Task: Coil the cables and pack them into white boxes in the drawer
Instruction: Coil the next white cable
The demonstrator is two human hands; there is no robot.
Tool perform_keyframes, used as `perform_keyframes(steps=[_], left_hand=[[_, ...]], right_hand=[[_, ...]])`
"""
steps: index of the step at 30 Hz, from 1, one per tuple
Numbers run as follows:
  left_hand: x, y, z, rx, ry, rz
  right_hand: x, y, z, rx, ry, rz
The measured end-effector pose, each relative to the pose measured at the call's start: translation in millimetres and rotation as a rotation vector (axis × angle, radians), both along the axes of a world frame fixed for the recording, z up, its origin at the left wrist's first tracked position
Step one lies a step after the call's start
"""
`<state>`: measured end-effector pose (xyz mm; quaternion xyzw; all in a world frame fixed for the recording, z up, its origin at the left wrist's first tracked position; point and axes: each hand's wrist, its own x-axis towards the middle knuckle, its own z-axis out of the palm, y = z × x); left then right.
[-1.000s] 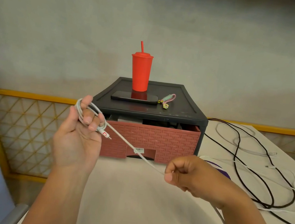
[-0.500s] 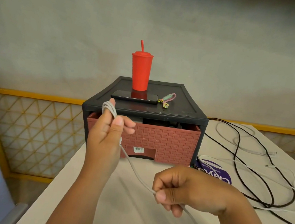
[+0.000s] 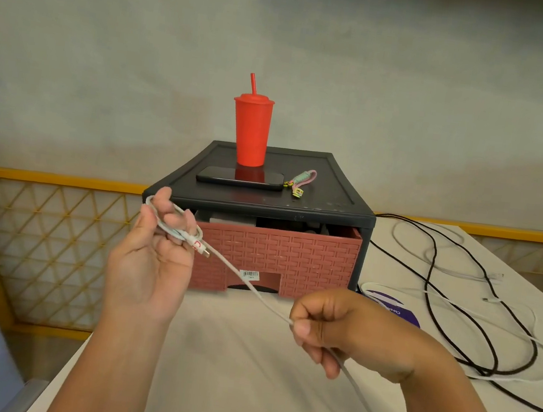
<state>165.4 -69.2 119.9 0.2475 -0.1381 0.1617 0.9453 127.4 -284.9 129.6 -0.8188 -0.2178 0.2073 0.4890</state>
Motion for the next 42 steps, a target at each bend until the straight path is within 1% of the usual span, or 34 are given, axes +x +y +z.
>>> perform_keyframes(steps=[2,3,5,9,13,16,17,18,20,22,25,27,29,31,33,35,37,38,40,42], left_hand=[[-1.5,-0.6,0.7,0.019,-0.01,-0.008],[-2.4,-2.0,0.7,0.064,-0.02,0.013],[-4.6,-8.1,0.8,0.22,-0.045,0.096],[-4.0,-20.8,-3.9,0.621,-0.08,0.358],[-5.0,-25.5,-14.0,1.08,-0.225,0.551],[-5.5,-27.4,-19.6,1.485,-0.289,0.561],[-6.4,-28.1,-20.8,1.554,-0.274,0.512],[-8.2,-29.0,-21.7,1.569,-0.26,0.444],[-12.2,-32.9,-21.0,1.512,-0.256,0.331],[-16.2,-37.8,-17.7,1.415,-0.237,0.218],[-17.1,-41.2,-12.3,1.262,-0.145,0.025],[-20.1,-45.6,-8.0,1.105,-0.086,-0.166],[-23.7,-51.4,-6.1,0.892,-0.027,-0.324],[-27.2,-58.8,-5.5,0.691,0.008,-0.433],[-28.8,-64.3,-4.1,0.555,0.038,-0.504],[-27.6,-65.9,-3.1,0.503,0.056,-0.528],[-26.6,-66.7,-1.8,0.509,0.07,-0.511],[-26.6,-67.1,-1.6,0.52,0.089,-0.499],[-27.8,-68.9,-1.3,0.515,0.141,-0.492],[-30.6,-71.8,0.1,0.486,0.151,-0.522]], right_hand=[[0.1,-0.6,0.4,0.035,-0.006,0.003],[-0.1,-0.4,0.1,0.048,-0.005,0.015],[-0.5,1.0,-0.4,0.079,0.001,0.057],[-0.6,2.9,-1.0,0.163,0.038,0.133],[0.4,0.7,-0.2,0.268,0.061,0.152],[1.0,-4.2,2.9,0.442,0.085,0.047],[1.3,-6.2,3.8,0.504,0.092,-0.017],[1.8,-7.2,4.6,0.555,0.095,-0.089],[4.5,-6.9,4.0,0.612,0.072,-0.246],[9.4,-4.0,0.4,0.621,0.017,-0.377],[13.7,2.7,-3.0,0.595,-0.071,-0.475],[12.8,6.2,-2.6,0.571,-0.12,-0.471],[8.4,10.9,0.3,0.543,-0.167,-0.416],[2.9,16.1,2.3,0.496,-0.222,-0.362],[-1.1,20.3,3.3,0.514,-0.252,-0.356],[-1.9,22.0,3.7,0.57,-0.297,-0.329],[1.3,23.4,-0.2,0.558,-0.389,-0.313],[3.9,24.2,-3.1,0.543,-0.435,-0.355],[6.8,26.3,-6.5,0.54,-0.522,-0.534],[6.6,29.1,-7.9,0.536,-0.639,-0.68]])
